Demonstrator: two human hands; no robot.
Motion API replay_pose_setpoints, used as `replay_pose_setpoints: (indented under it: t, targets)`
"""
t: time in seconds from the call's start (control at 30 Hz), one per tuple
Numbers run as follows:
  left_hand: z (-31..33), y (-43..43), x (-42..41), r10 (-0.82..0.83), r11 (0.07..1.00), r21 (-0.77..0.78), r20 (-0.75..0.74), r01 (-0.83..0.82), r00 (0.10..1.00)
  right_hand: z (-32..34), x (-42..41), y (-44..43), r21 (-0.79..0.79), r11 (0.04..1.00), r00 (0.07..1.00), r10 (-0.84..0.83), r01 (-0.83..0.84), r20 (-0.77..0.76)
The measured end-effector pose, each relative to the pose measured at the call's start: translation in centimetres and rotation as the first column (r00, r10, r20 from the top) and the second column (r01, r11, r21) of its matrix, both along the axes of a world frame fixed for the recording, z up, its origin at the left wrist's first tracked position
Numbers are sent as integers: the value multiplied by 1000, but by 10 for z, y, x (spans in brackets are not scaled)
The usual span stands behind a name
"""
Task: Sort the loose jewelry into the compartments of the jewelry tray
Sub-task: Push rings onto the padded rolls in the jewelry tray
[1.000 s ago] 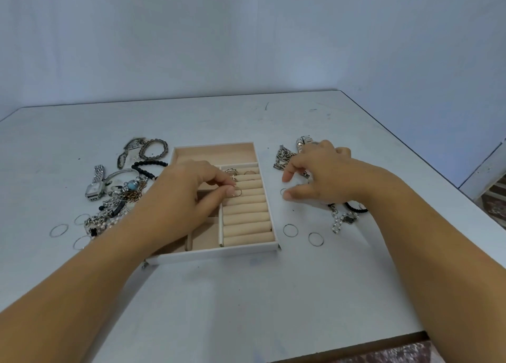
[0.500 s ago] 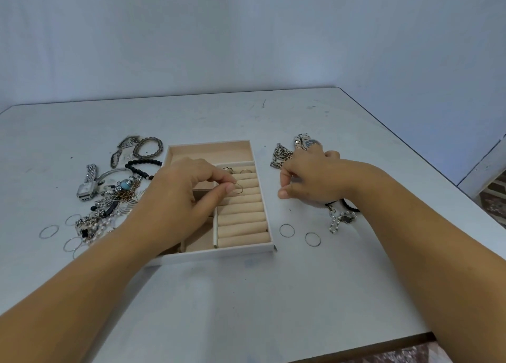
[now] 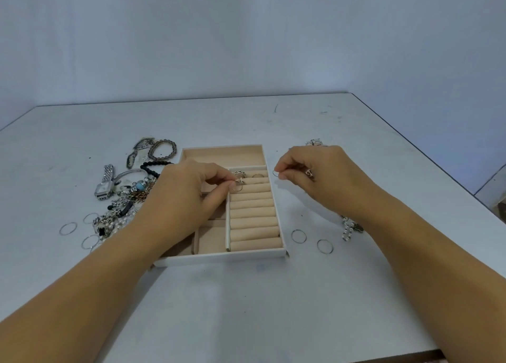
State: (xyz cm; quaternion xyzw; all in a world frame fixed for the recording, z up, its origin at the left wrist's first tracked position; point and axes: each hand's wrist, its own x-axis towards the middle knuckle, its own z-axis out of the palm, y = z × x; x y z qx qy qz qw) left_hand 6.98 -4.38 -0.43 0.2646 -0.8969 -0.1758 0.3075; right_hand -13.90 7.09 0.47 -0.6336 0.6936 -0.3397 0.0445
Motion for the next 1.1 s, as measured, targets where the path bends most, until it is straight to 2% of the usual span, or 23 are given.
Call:
replay_pose_setpoints:
  t: [0.13,0.3,0.5,0.67,0.87,1.0,1.1]
  targets:
    - [-2,-3,-2,-20,1000,-23,6,20,1000,-6,8,-4,-89,995,999,49,-48,3]
    - [-2,-5,-9,-54,982,-180,55,63,997,-13,13,-9,-53,997,999,48,-48,15]
    - [-3,-10,-13,-161,931,-301,165,205,973,-13,15,-9,-77,995,998,66,-67,-17]
    - [2,-13,-11,-156,931,-287,240,224,958,-14,14,-9,-85,995,998,59,-61,-21]
    - [10,-23,20,-66,989,-114,242,96,968,-15,15,-10,-57,997,999,47,-47,-6]
    - [0,-26,37,-67,993,-71,294,92,953,-15,17,-12,-5,1000,1000,29,-29,-10]
    - [-9,-26,43,-89,995,-16,251,97,964,-15,18,-13,-3,1000,1000,22,-22,-11]
